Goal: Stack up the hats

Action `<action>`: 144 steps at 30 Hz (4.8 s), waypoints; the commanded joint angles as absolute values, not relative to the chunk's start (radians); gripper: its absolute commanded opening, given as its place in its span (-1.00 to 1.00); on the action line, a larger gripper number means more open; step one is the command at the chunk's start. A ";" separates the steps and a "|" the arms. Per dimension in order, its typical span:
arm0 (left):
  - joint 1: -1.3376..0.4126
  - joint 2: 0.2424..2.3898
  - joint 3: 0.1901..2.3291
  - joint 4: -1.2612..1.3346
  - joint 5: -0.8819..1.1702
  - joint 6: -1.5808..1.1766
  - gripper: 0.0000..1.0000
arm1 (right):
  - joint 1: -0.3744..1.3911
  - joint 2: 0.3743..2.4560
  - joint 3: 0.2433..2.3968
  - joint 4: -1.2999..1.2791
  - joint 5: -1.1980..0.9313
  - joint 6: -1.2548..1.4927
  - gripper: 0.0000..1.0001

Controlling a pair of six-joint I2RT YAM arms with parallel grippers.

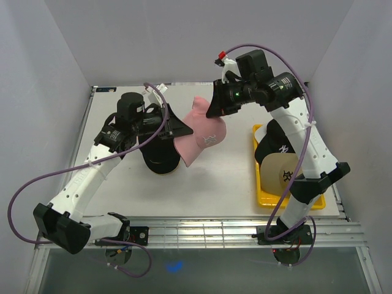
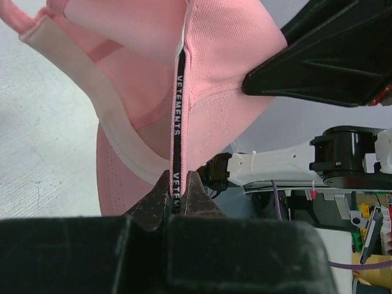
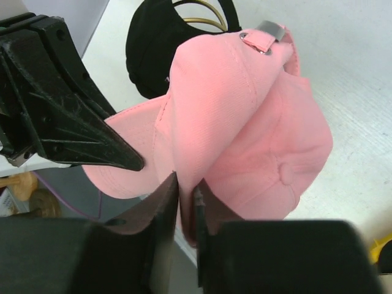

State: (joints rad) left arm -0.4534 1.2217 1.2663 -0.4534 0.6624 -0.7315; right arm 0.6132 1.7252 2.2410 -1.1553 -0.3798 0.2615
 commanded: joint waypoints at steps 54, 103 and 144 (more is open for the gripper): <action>-0.040 0.699 0.406 0.736 0.354 -2.080 -1.00 | 0.842 1.431 1.402 -0.031 -0.315 1.141 0.66; 0.033 0.876 0.074 1.140 0.502 -2.224 -1.00 | 0.905 1.462 1.184 0.084 -0.304 1.109 0.55; 0.120 0.910 -0.058 1.089 0.620 -2.128 -0.95 | 0.916 1.479 0.986 0.261 -0.290 1.124 -0.27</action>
State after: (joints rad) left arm 0.1169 0.9417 0.0547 1.1328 0.5964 -2.0178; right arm 0.9012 1.4891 0.9947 0.1905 -0.2867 1.1290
